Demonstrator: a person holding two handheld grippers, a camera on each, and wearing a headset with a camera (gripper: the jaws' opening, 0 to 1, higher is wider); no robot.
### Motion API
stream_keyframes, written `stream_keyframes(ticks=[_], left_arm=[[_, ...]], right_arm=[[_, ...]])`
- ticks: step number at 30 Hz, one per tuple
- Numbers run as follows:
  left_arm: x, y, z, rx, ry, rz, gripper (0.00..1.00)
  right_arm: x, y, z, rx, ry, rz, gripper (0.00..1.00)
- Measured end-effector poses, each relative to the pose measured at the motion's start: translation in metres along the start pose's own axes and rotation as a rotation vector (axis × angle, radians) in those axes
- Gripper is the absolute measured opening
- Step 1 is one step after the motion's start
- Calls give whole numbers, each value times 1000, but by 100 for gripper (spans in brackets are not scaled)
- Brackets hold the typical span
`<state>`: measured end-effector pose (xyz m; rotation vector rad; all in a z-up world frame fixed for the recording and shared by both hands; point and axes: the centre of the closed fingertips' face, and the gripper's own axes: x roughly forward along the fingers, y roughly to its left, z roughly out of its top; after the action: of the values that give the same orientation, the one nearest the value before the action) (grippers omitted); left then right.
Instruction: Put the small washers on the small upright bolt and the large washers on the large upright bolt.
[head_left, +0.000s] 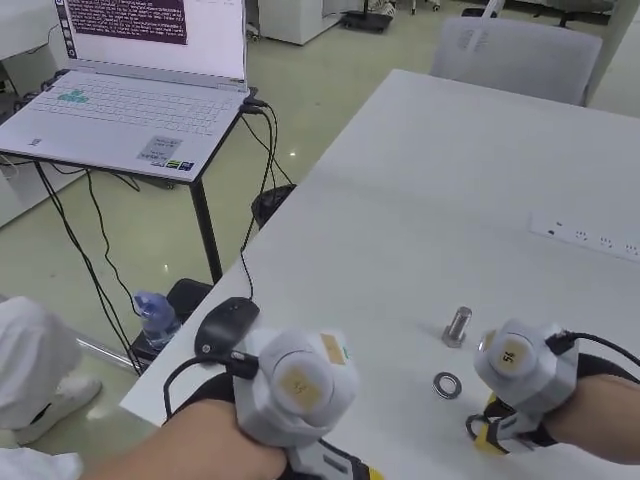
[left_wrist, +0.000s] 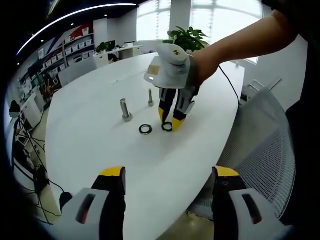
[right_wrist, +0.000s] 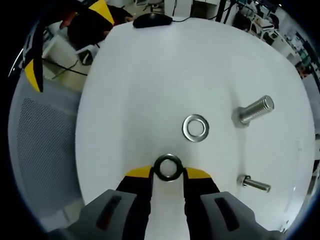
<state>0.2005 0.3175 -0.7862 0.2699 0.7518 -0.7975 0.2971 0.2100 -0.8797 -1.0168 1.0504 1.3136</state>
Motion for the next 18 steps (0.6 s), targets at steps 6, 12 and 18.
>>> stream_keyframes(ticks=[6, 12, 18], left_arm=[[0, 0, -1, 2, 6, -1, 68], [0, -1, 0, 1, 6, -4, 67], [1, -2, 0, -1, 6, -5, 67]], right_arm=[[0, 0, 2, 69, -7, 9, 27], [1, -1, 3, 103, -2, -29, 25], [2, -2, 2, 68, 22, -39, 24]])
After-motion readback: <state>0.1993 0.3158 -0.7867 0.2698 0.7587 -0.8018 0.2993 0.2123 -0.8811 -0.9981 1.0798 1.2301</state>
